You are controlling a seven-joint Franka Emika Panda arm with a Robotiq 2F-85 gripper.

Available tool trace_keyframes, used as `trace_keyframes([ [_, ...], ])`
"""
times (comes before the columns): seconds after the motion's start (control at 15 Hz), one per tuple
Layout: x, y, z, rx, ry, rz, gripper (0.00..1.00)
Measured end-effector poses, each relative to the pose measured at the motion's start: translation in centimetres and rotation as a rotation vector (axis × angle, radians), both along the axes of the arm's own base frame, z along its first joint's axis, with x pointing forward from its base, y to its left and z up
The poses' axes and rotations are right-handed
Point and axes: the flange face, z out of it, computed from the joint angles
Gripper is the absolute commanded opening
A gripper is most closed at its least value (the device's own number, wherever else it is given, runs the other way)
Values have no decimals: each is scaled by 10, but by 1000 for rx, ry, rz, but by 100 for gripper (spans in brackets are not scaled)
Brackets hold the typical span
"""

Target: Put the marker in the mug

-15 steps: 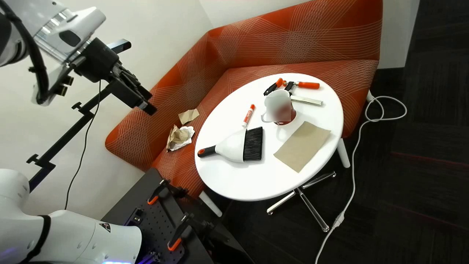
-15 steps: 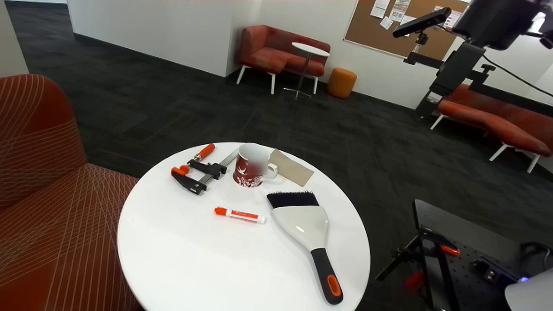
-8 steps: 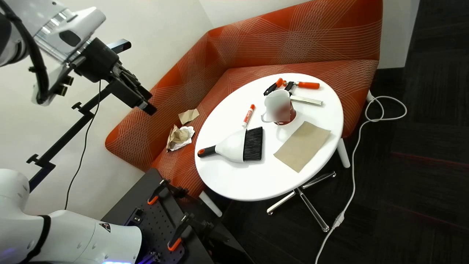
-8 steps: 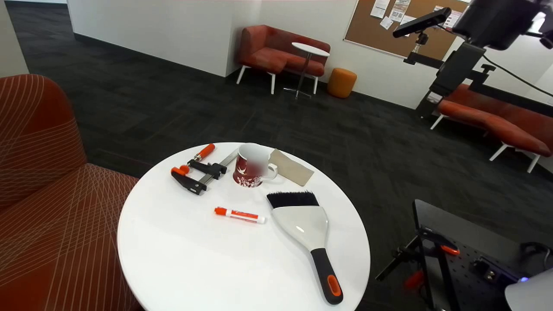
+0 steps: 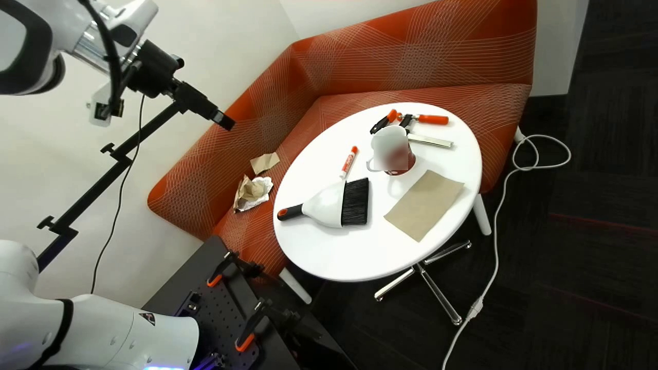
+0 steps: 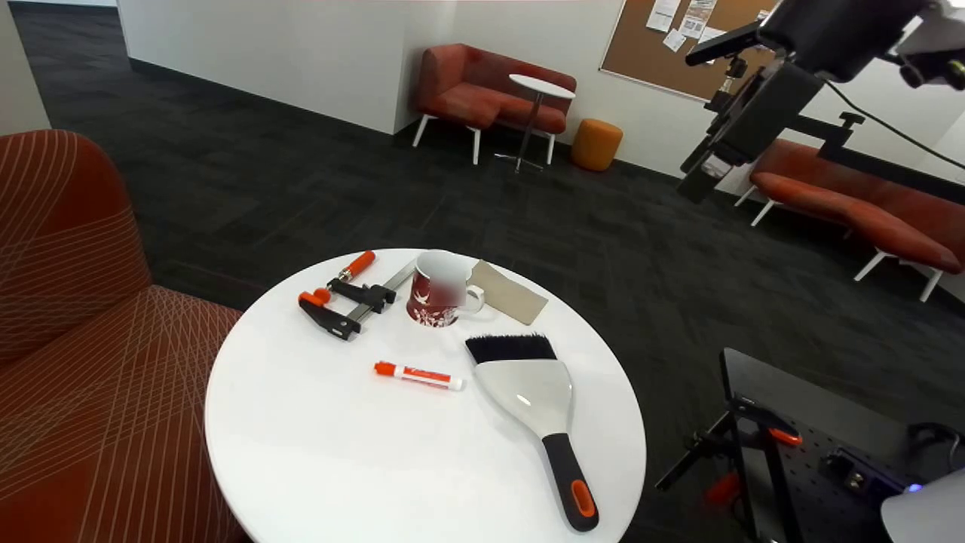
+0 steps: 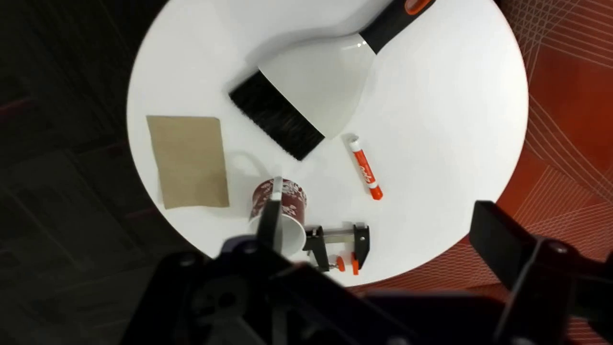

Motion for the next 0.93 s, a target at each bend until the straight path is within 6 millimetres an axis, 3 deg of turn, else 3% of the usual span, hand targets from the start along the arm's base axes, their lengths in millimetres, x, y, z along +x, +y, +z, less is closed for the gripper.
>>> trace_keyframes([
  [0.33,45,20,-32,-3,-17,165,100],
  [0.93,131,22,-125,45,108,323,100],
])
